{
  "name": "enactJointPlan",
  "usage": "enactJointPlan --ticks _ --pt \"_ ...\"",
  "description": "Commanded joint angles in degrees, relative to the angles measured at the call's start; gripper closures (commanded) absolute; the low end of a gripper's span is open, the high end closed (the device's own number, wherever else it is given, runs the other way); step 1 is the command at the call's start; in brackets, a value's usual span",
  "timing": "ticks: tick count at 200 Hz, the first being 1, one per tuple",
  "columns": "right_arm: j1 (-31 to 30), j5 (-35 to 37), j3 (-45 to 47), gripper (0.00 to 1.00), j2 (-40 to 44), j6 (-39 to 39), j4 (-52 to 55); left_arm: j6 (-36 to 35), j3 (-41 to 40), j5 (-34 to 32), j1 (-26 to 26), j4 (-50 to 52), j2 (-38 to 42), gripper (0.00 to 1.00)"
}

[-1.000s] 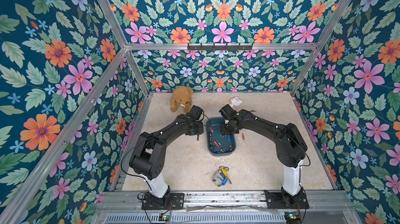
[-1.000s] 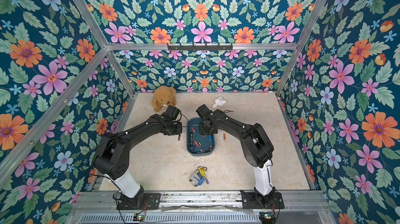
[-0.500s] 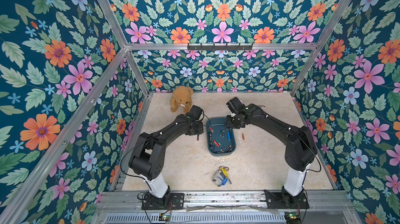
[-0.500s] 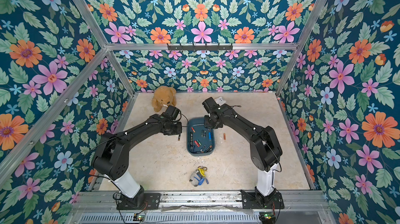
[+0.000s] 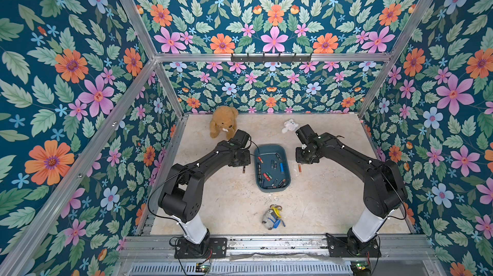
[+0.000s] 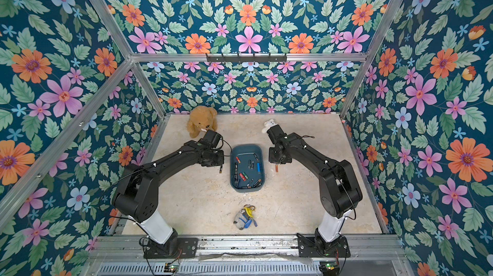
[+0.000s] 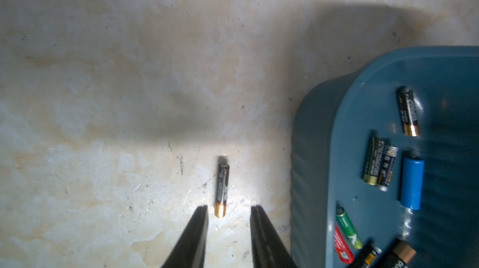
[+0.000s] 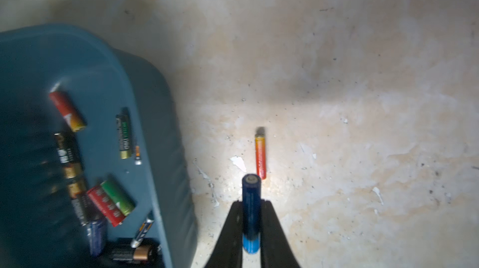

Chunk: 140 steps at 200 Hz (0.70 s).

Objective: Take the batteries out of the storage box
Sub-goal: Place the battery at the center of the board.

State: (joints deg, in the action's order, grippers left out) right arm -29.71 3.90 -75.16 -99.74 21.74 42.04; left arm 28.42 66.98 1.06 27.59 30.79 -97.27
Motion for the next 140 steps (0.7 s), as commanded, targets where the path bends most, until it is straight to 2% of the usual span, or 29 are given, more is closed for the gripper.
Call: enactJointPlan --ticks 1,44,140 --pt "0.6 1.4 2.1 0.84 0.4 -2.0 -1.3 0.3 0.5 0.1 -0.1 0.7 -0.1 0.66" --pt "1.3 1.5 5.3 0.84 -0.4 -3.0 -3.6 0.4 0.6 0.1 0.0 0.7 -0.5 0.66" --pt "2.2 2.4 6.0 0.84 -4.1 -5.0 -5.9 0.4 0.3 0.3 0.0 0.9 -0.3 0.66"
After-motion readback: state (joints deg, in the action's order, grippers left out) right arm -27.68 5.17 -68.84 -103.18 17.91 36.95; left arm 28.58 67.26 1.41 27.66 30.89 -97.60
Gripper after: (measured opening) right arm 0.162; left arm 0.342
